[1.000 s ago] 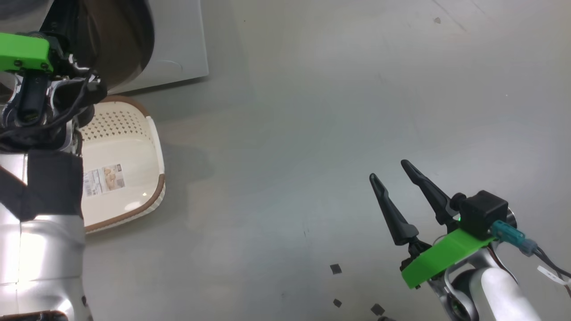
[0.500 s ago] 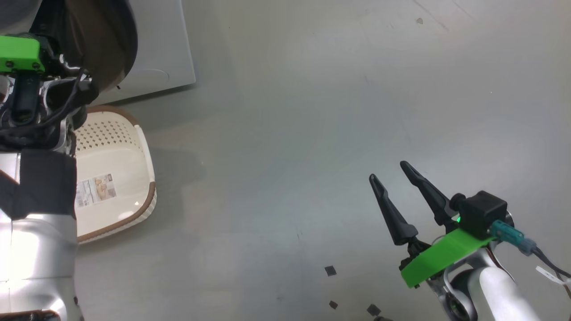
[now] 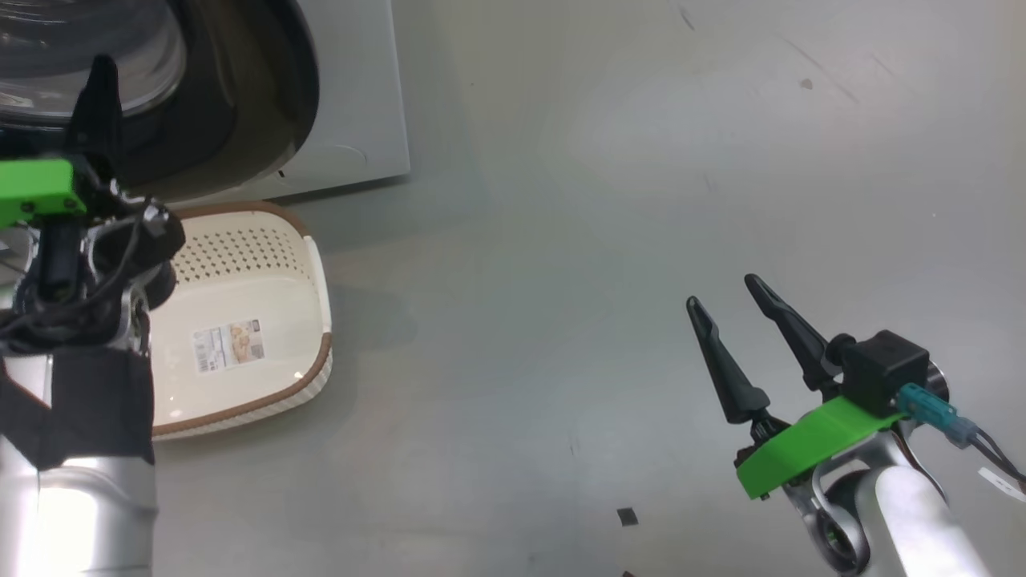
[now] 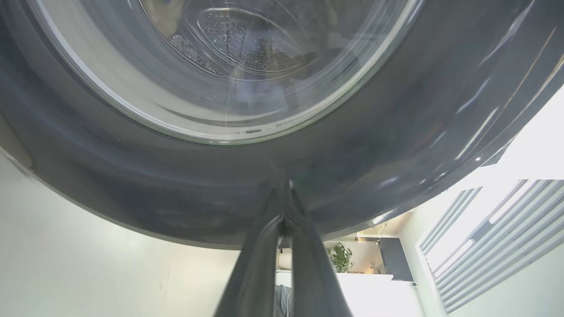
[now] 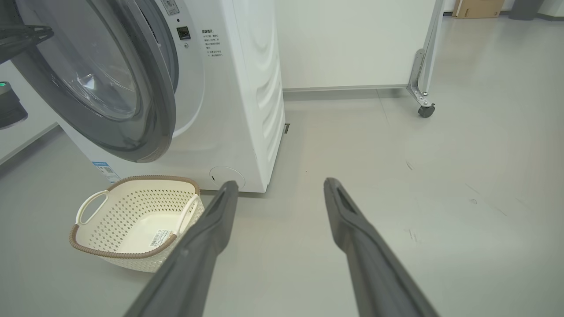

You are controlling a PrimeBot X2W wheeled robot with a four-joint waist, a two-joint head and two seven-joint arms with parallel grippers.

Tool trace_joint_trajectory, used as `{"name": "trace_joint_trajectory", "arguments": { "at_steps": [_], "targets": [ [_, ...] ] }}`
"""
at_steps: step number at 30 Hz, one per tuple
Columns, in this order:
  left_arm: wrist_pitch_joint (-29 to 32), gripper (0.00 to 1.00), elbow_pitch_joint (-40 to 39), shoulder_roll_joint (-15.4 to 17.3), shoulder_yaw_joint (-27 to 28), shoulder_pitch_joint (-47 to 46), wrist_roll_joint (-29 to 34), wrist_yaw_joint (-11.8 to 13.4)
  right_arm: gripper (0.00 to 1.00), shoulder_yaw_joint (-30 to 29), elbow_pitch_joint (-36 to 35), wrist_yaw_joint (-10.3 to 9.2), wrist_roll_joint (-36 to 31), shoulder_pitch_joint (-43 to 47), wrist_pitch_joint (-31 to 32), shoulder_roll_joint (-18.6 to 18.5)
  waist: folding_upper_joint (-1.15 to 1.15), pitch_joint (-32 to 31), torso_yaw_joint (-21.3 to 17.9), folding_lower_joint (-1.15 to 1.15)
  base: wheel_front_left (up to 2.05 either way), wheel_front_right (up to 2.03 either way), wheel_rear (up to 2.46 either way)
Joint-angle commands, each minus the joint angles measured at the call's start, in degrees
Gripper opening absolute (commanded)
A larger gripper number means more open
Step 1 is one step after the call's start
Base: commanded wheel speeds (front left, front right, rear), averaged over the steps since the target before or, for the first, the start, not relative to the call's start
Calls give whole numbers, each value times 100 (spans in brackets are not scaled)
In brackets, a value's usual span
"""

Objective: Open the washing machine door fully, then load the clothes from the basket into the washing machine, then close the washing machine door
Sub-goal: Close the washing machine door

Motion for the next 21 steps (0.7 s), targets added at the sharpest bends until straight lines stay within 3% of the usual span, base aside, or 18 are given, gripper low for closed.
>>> {"name": "trace_joint_trajectory", "arguments": {
  "at_steps": [1, 2, 4, 5, 6, 12, 15, 18, 21],
  "targets": [
    [-53, 0, -262, 116, 200, 30, -10, -42, 100, 42, -163, 20, -52, -214, -66, -7, 0, -157, 154, 0, 0, 0, 0],
    [-125, 0, -260, 87, 226, 125, 9, -42, 100, 9, -156, 20, -74, -214, -59, -7, 0, -200, 217, 0, 0, 0, 0],
    [-213, 53, -324, 51, 174, 313, 122, -42, 100, -53, -146, 20, -113, -213, -44, -7, 0, -293, 339, 0, 0, 0, 0],
    [-273, 93, -349, 23, 171, 404, 155, -42, 100, -73, -147, 20, -130, -210, -38, -7, 0, -333, 399, 0, 0, 0, 0],
    [-359, 100, -370, 13, 158, 496, 228, -42, 100, -96, -146, 20, -151, -203, -30, -7, 0, -375, 459, 0, 0, 0, 0],
    [-903, 100, -519, -130, -24, 1000, 693, -42, 100, -309, -162, 20, -242, -93, 61, -7, 0, -614, 822, 0, 0, 0, 0],
    [-1300, 100, -535, -86, -236, 1227, 1284, -29, 100, -412, -167, 20, -285, -26, 109, -7, 0, -733, 977, 0, 0, 0, 0],
    [-1630, 100, -638, 12, -488, 1431, 2058, 165, 100, -489, -196, 20, -323, 29, 168, -7, 0, -851, 1094, 0, 0, 0, 0],
    [-1806, 100, -806, 73, -648, 1677, 2895, 539, 100, -556, -237, 20, -349, 99, 218, -7, 0, -979, 1181, 0, 0, 0, 0]
  ]
}}
